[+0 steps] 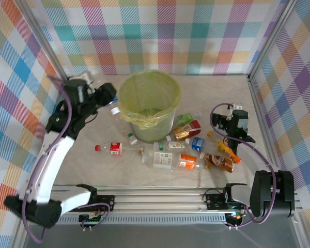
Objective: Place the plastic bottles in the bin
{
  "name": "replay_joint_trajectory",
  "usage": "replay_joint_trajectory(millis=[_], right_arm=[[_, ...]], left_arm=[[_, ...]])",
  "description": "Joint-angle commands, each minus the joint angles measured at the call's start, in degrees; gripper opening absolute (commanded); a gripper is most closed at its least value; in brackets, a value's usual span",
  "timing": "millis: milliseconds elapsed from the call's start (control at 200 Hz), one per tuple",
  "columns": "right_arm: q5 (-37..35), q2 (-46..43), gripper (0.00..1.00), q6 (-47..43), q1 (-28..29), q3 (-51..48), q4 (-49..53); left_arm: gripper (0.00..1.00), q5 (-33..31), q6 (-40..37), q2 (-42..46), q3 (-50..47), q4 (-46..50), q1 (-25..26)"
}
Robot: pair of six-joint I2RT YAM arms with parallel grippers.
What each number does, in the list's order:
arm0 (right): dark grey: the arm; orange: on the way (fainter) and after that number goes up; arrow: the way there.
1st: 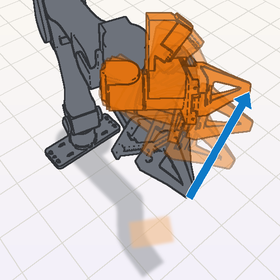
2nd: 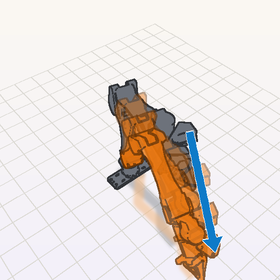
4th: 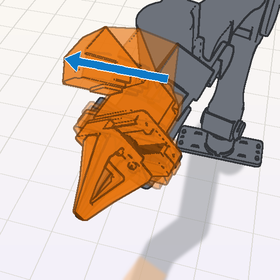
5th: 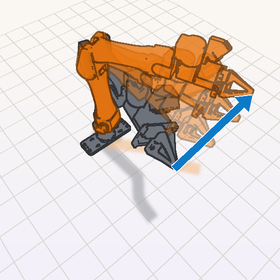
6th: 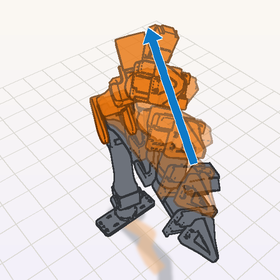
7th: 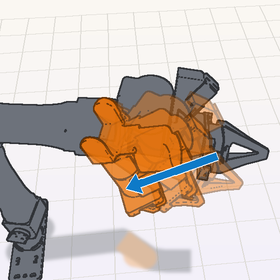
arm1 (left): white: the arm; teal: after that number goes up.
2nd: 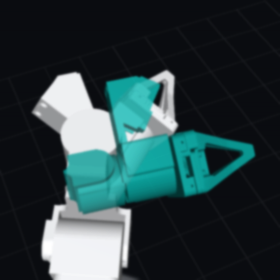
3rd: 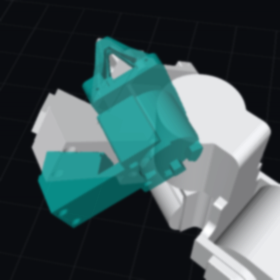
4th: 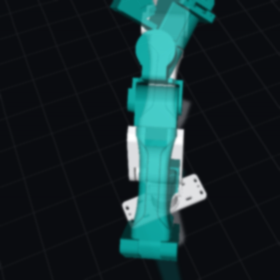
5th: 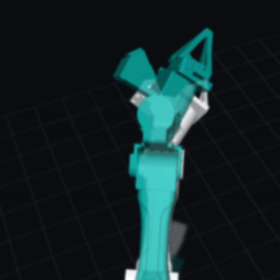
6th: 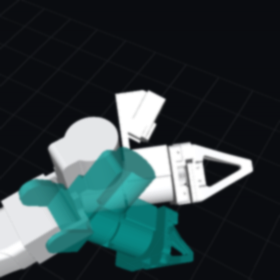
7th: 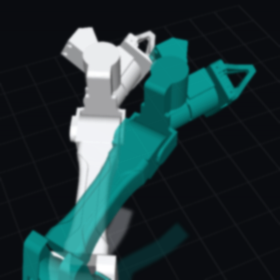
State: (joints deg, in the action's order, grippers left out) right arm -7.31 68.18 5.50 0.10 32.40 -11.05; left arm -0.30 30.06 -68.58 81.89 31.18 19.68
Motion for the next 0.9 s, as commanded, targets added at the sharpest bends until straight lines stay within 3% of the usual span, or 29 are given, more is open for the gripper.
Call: replay_joint_trajectory(millis=[0, 190, 375, 895], right_arm=[[0.04, 0.07, 1.00, -0.41, 0.38, 1.56, -1.03], [-0.07, 0.71, 1.00, -0.53, 0.41, 1.84, -1.11], [-0.45, 1.33, 1.00, -0.66, 0.51, 2.18, -0.99], [-0.48, 2.31, 1.00, -0.49, 0.47, 2.93, -0.46]], left_arm=[[0.41, -2.39, -7.82, -9.11, 10.72, -0.26, 6.74], [0.40, -1.06, -17.22, -27.44, 32.88, 6.80, 13.07], [0.40, 2.54, -25.22, -37.44, 42.30, 10.88, 15.18], [0.42, 1.53, -39.33, -40.36, 39.15, 21.72, 15.82]])
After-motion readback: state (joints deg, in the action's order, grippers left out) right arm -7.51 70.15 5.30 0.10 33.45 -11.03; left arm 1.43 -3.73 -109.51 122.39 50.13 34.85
